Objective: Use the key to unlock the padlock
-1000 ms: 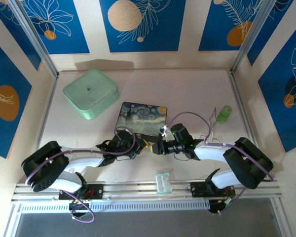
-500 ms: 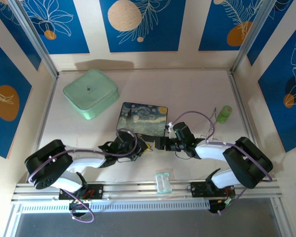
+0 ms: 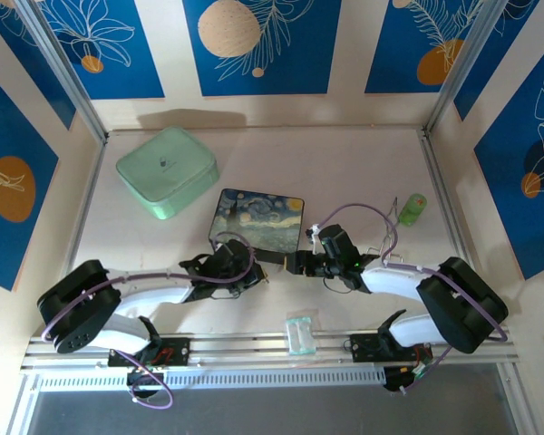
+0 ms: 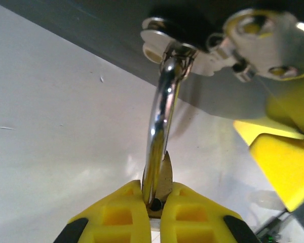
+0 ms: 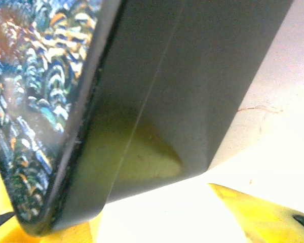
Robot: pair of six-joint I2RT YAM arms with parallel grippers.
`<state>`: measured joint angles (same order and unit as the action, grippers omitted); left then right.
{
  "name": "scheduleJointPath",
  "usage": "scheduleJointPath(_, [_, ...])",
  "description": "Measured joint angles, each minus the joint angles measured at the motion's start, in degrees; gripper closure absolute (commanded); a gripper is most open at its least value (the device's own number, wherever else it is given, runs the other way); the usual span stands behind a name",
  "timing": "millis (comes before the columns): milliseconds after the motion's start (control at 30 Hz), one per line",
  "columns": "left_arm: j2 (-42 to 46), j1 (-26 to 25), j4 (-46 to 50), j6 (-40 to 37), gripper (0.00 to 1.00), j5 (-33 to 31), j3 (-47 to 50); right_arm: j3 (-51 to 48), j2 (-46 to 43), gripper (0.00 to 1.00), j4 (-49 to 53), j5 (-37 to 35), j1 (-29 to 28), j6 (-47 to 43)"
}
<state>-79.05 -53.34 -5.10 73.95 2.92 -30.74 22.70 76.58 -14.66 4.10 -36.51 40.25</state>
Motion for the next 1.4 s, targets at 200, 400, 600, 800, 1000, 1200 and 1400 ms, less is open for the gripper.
scheduleJointPath(200, [0.0, 0.1, 11.0, -7.3, 0.91, -3.6, -4.0, -0.7, -1.8, 0.46, 0.7, -1.8, 0.0, -0.4])
scheduleJointPath(400, [-2.4, -0.1, 18.6, -11.6, 0.85, -8.2, -8.4, -0.7, -2.9, 0.45, 1.6, -2.8, 0.0, -1.1])
scheduleJointPath(600, [-5.2, -0.9, 23.1, -13.4, 0.77, -13.7, -11.3, -1.0, -4.5, 0.46, 2.7, -3.8, 0.0, -1.2])
scheduleJointPath(800, [-8.4, -2.2, 25.2, -14.4, 0.74, -17.9, -11.4, -1.0, -5.2, 0.45, 3.6, -4.2, 0.0, -1.3])
scheduleJointPath(1000, [-10.3, -3.7, 27.4, -14.5, 0.75, -22.0, -13.5, -1.0, -5.2, 0.46, 3.8, -4.3, 0.1, -1.4])
scheduleJointPath(1200, [-13.2, -5.5, 33.2, -15.7, 0.70, -27.6, -17.8, -1.0, -5.2, 0.46, 3.8, -4.6, 0.1, -1.4])
scheduleJointPath(1400, [-14.6, -10.2, 38.9, -15.8, 0.69, -32.2, -22.9, -1.0, -5.2, 0.45, 3.9, -5.3, 0.2, -1.4])
